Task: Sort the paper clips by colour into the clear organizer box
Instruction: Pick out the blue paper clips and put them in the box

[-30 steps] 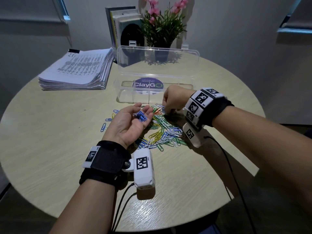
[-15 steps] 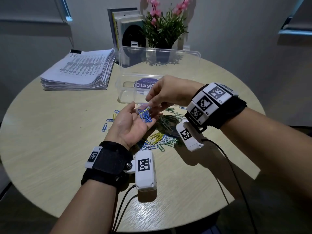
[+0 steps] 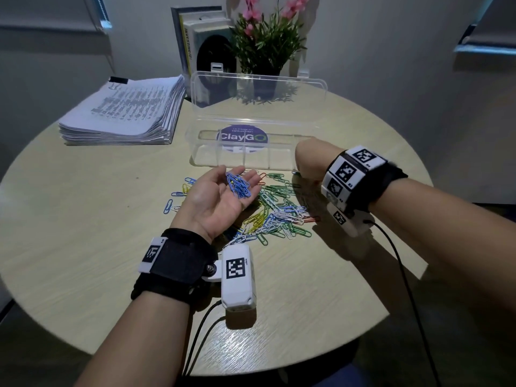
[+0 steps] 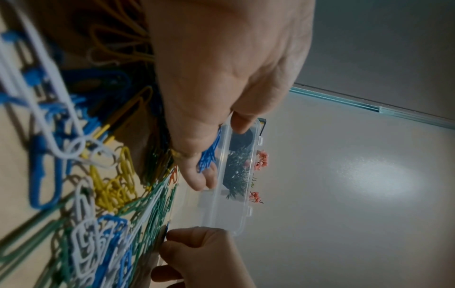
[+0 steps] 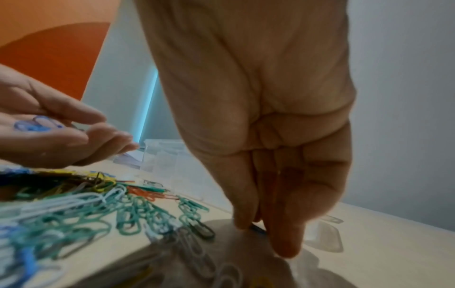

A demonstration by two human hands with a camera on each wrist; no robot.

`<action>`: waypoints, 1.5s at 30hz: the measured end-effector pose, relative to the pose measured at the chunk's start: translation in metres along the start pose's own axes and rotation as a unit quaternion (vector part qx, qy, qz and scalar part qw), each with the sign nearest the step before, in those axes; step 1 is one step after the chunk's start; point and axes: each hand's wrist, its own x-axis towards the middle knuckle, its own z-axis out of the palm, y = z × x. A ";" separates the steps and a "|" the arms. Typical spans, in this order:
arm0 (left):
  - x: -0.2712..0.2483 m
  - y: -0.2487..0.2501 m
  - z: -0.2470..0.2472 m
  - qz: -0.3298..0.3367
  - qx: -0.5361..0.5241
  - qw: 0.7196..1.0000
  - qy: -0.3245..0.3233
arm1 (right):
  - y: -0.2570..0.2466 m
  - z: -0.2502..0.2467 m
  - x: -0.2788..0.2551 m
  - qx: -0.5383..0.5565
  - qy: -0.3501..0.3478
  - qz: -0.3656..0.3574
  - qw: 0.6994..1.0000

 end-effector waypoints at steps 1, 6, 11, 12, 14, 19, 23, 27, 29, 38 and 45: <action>0.000 0.000 0.000 0.000 0.000 1.000 0.002 | 0.000 0.001 0.000 -0.009 0.001 -0.006 1.000; 0.000 0.001 -0.001 0.002 0.006 1.000 0.000 | 0.001 0.003 0.006 -0.017 -0.007 -0.018 1.000; 0.000 0.001 -0.001 0.003 0.005 1.000 -0.001 | 0.003 0.007 0.005 0.006 -0.036 -0.004 0.999; 0.000 0.001 -0.001 0.002 0.005 1.000 -0.001 | 0.004 0.008 0.004 0.019 -0.041 0.001 0.999; -0.001 0.000 -0.001 0.002 0.004 1.000 -0.002 | 0.003 0.009 0.004 0.042 -0.039 0.006 0.998; -0.001 0.001 0.000 0.002 0.004 1.000 -0.003 | 0.007 0.010 0.001 0.084 -0.018 -0.015 0.996; -0.001 0.001 -0.001 0.002 0.000 1.000 -0.005 | 0.003 -0.005 -0.016 0.167 -0.037 -0.072 0.983; -0.001 0.000 0.000 0.002 -0.003 1.000 -0.006 | -0.006 -0.009 -0.033 0.122 -0.110 -0.114 0.980; 0.000 0.000 0.000 0.002 -0.001 1.000 -0.007 | -0.007 -0.006 -0.034 0.086 -0.115 -0.100 0.985; 0.000 0.000 -0.001 0.000 0.003 1.000 -0.008 | -0.007 -0.006 -0.032 0.051 -0.085 -0.102 0.990; 0.000 0.001 -0.001 0.001 0.004 1.000 -0.007 | -0.005 0.002 -0.032 0.030 -0.096 -0.099 0.990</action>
